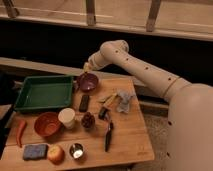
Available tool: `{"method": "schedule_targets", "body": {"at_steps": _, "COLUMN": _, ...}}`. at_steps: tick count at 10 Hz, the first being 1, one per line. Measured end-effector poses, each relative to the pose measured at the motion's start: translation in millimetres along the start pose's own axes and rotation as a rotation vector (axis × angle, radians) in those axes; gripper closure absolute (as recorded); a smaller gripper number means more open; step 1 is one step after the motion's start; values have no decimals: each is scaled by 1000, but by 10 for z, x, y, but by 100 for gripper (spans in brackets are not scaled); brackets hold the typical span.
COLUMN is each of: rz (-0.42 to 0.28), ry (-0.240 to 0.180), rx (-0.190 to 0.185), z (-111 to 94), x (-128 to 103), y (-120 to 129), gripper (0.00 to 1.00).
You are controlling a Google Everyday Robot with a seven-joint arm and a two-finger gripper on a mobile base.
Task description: Place fork in paper cup
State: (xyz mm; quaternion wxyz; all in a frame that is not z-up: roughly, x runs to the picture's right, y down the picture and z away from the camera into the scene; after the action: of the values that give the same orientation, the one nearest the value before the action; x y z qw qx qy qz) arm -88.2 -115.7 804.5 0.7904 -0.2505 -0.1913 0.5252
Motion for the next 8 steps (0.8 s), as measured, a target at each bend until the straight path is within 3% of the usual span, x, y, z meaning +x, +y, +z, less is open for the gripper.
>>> {"method": "schedule_targets", "body": {"at_steps": 3, "rz": -107, "ry": 125, "rx": -235, "z": -28, "x": 166, "y": 281, "gripper": 83}}
{"method": "schedule_targets", "body": {"at_steps": 4, "rz": -150, "ry": 152, "rx": -340, "z": -74, "x": 216, "y": 349, "gripper": 83}}
{"method": "schedule_targets", "body": {"at_steps": 5, "rz": -186, "ry": 167, "rx": -417, "z": -100, "x": 255, "y": 413, "gripper": 83}}
{"method": "schedule_targets", "body": {"at_steps": 6, "rz": -216, "ry": 170, "rx": -480, "z": -141, "x": 275, "y": 460, "gripper": 83}}
{"method": "schedule_targets", "body": {"at_steps": 8, "rz": -245, "ry": 169, "rx": -539, "z": -196, "x": 305, "y": 480, "gripper": 83}}
